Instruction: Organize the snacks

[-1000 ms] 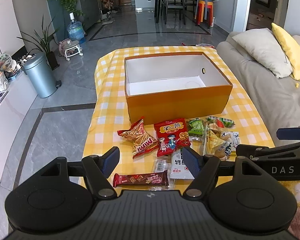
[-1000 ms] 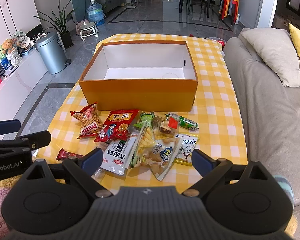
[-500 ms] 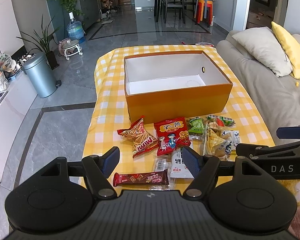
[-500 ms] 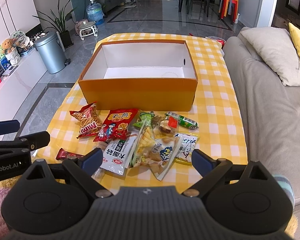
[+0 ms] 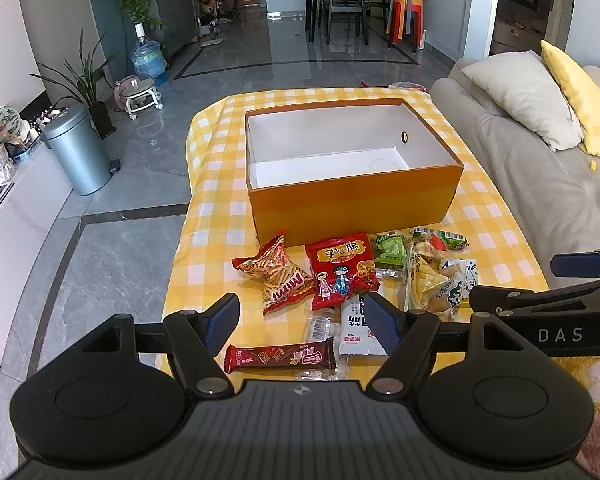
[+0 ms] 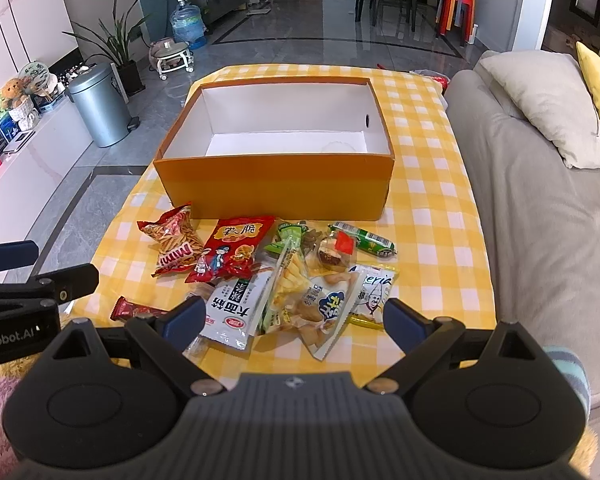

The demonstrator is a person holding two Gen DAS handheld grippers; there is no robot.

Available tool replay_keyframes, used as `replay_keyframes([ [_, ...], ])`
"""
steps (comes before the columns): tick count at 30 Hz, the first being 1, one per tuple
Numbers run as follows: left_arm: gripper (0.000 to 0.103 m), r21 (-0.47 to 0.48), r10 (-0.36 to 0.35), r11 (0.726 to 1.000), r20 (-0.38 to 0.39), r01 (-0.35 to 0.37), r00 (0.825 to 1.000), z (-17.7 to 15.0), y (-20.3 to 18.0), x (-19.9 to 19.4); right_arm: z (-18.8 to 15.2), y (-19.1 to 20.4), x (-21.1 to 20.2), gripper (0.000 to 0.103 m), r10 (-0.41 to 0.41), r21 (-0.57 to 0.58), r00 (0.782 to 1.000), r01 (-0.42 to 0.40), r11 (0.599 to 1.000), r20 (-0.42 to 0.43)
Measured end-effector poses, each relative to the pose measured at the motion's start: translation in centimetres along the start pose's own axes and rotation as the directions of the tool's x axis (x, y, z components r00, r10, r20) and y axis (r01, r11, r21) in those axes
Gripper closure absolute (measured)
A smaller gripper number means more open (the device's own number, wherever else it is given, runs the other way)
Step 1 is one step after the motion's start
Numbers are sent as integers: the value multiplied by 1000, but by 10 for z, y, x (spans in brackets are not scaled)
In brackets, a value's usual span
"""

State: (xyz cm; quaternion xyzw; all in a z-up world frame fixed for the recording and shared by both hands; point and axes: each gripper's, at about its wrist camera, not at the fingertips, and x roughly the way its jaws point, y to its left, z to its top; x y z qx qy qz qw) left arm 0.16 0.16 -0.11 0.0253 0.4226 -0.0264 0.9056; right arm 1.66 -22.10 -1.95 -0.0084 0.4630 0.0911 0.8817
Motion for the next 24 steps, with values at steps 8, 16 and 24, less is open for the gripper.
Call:
replay_keyframes([
  [8,27,-26,-24,999,-37,23,999,3,5,6,-1,-3,6,11,10,9,1000,-10,1000,4],
  [16,41,-141,-104,986,-89,90,991,11,23,23,-1,-16,21,12,39,43,999,-41,998,33],
  [24,24,-128,-85,990,-157,65,984,16,29,50,1,-24,54,12,57,66,998,-54,996,-35],
])
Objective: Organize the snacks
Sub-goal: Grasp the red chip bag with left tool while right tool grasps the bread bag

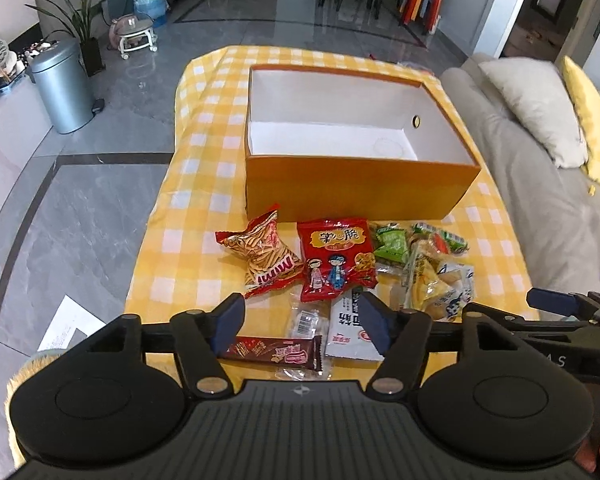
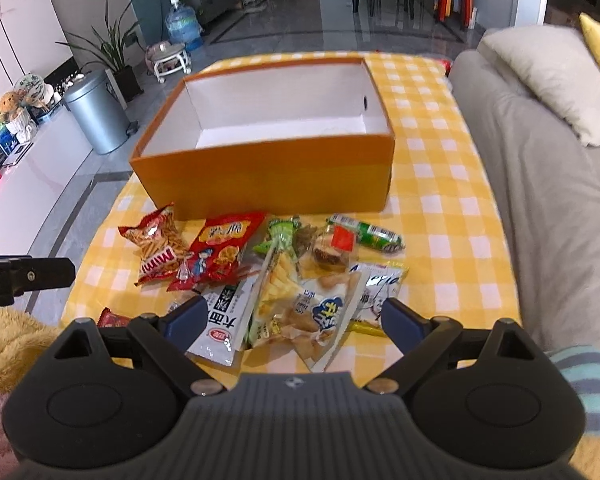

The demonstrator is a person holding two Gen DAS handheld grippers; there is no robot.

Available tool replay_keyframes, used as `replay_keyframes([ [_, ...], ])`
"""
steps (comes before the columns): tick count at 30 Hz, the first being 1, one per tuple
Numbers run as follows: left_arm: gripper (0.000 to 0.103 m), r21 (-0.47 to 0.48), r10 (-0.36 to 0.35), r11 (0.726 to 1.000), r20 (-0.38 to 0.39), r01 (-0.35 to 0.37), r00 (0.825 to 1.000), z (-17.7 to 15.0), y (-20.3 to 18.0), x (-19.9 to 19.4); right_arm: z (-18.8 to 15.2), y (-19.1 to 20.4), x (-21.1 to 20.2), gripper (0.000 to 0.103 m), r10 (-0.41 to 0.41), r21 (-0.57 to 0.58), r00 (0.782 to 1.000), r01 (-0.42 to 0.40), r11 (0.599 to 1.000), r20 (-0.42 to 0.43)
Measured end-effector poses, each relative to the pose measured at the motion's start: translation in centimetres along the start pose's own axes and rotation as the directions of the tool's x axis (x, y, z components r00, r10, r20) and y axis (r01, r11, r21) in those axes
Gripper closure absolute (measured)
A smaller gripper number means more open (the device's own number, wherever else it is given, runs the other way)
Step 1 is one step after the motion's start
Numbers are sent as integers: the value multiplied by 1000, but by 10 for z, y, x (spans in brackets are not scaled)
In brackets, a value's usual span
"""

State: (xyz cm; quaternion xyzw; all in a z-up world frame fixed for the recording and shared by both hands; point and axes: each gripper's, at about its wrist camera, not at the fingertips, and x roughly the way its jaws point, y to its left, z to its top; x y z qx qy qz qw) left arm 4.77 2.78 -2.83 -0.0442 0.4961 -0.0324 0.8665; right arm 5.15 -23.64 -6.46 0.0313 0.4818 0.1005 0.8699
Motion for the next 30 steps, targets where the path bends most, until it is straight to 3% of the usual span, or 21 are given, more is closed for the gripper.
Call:
replay_keyframes([
  [4,24,9,-13,1000,-24,14,1000,5,0,15,4,-2,22,16,10,-6,999,-10,1000,-52],
  [9,24,-10,-16,1000,-60,15,998,11,2,40,10,-7,50,17,-39,-21,993,37,999,-114],
  [19,24,-83,-9,997,-99,1,995,31,14,85,22,-27,97,12,-5,159,963,49,986,-270],
  [23,24,-81,12,996,-108,-21,994,38,17,102,25,-23,109,12,22,169,958,28,985,-287],
  [30,24,-100,19,994,-130,-33,991,43,23,124,30,-15,125,22,55,151,950,-8,988,-306],
])
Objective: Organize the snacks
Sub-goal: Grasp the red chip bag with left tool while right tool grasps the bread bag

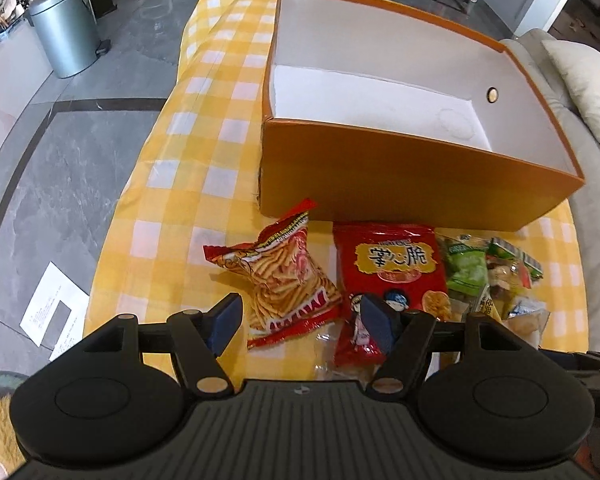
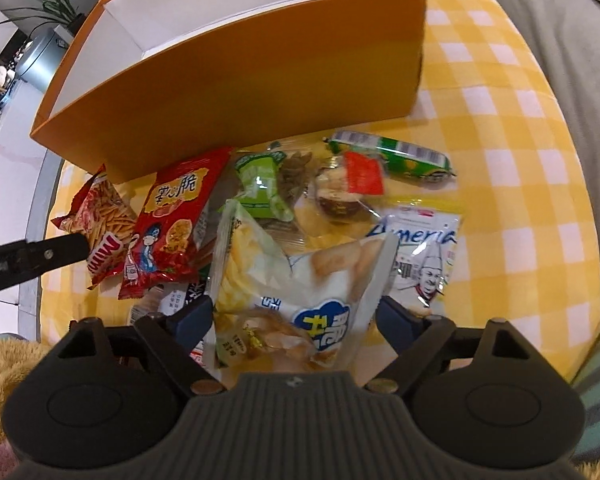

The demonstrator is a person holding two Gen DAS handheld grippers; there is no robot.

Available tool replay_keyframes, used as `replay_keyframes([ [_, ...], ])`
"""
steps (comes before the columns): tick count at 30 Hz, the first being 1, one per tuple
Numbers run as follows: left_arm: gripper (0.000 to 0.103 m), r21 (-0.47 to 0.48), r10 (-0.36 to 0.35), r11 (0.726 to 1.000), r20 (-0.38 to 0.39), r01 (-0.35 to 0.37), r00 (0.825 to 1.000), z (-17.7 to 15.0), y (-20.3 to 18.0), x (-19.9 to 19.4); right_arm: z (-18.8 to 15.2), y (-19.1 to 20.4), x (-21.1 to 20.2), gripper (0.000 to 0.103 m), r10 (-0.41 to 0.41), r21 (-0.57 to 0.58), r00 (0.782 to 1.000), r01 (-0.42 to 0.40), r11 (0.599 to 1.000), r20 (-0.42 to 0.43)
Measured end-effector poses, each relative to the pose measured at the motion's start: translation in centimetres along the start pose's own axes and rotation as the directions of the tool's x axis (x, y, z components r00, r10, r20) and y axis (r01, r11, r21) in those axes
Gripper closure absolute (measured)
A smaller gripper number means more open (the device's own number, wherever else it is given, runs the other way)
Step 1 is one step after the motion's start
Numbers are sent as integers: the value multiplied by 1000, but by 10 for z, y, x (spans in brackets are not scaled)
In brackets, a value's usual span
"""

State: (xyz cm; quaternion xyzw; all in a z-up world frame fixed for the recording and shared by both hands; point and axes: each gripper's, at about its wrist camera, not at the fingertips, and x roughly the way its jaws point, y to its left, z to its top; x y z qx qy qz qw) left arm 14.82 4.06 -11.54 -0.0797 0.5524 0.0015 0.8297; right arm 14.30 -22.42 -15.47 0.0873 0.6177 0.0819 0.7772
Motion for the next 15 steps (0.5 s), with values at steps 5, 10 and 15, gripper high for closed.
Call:
replay_keyframes([
  [5,24,-14,2,1000,-5,-2,1000,4,3,11,2,6,7,27,-5,-28,1000,5,1000,-13],
  [10,24,-32,-17,999,5,17,1000,6,6,20,2,7,8,31,-9,-42,1000,9,999,-6],
  [15,37,-54,-23,998,-2,23,1000,5,9,29,2,8,9,40,-24,-58,1000,24,998,1],
])
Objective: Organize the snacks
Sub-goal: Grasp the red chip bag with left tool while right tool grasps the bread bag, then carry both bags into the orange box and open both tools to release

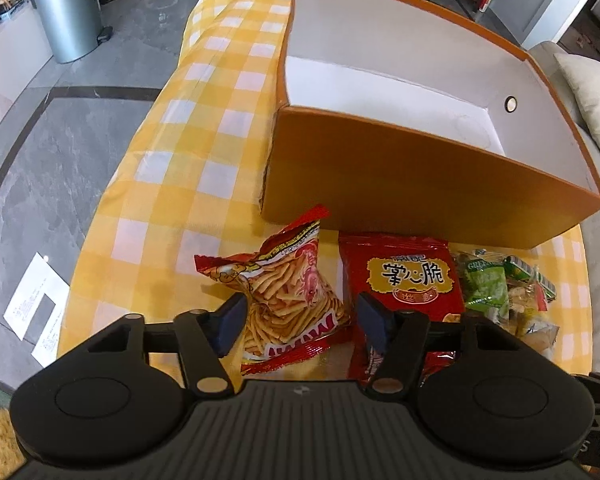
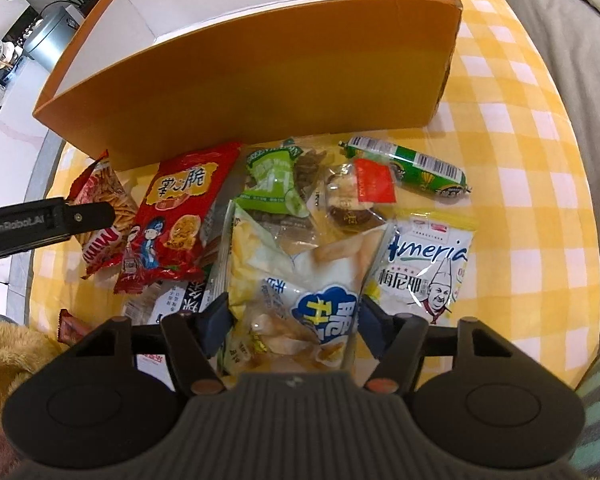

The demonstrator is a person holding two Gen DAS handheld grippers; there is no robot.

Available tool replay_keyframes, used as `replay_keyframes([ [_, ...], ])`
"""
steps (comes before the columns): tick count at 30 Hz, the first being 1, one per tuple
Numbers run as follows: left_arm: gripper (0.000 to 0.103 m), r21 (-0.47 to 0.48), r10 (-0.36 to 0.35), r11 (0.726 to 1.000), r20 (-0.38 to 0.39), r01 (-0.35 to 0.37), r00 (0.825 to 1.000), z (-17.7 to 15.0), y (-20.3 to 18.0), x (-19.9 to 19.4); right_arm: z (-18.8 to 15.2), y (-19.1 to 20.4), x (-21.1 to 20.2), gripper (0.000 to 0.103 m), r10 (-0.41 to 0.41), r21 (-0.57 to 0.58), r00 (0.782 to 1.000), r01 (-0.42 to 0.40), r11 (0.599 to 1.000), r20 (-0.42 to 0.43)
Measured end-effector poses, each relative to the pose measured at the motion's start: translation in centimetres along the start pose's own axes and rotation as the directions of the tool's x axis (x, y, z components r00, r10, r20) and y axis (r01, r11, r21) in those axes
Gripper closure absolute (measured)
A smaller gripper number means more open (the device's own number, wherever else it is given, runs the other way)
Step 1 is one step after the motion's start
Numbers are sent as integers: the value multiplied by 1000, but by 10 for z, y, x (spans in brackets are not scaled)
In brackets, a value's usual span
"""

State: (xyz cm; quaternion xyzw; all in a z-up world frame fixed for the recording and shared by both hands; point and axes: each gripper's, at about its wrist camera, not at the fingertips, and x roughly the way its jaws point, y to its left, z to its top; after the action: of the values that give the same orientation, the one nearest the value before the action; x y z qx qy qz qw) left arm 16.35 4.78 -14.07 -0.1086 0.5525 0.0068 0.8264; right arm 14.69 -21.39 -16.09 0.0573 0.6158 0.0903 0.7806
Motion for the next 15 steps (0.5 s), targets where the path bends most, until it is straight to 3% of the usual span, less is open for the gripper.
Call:
replay_keyframes([
  [3,55,-8,1,1000,-7,-1,1000,-1,2,3,-1,0,-1,41,3,-3,1000,-3,1000,3],
  [6,63,-13,-12,1000,5,13,1000,-3,5,2,-2,0,-5,44,4,-8,1000,-3,1000,8],
  [15,74,18,-23,1000,52,22,998,-12,3,-23,-9,-3,-29,47,15,-10,998,-14,1000,56],
])
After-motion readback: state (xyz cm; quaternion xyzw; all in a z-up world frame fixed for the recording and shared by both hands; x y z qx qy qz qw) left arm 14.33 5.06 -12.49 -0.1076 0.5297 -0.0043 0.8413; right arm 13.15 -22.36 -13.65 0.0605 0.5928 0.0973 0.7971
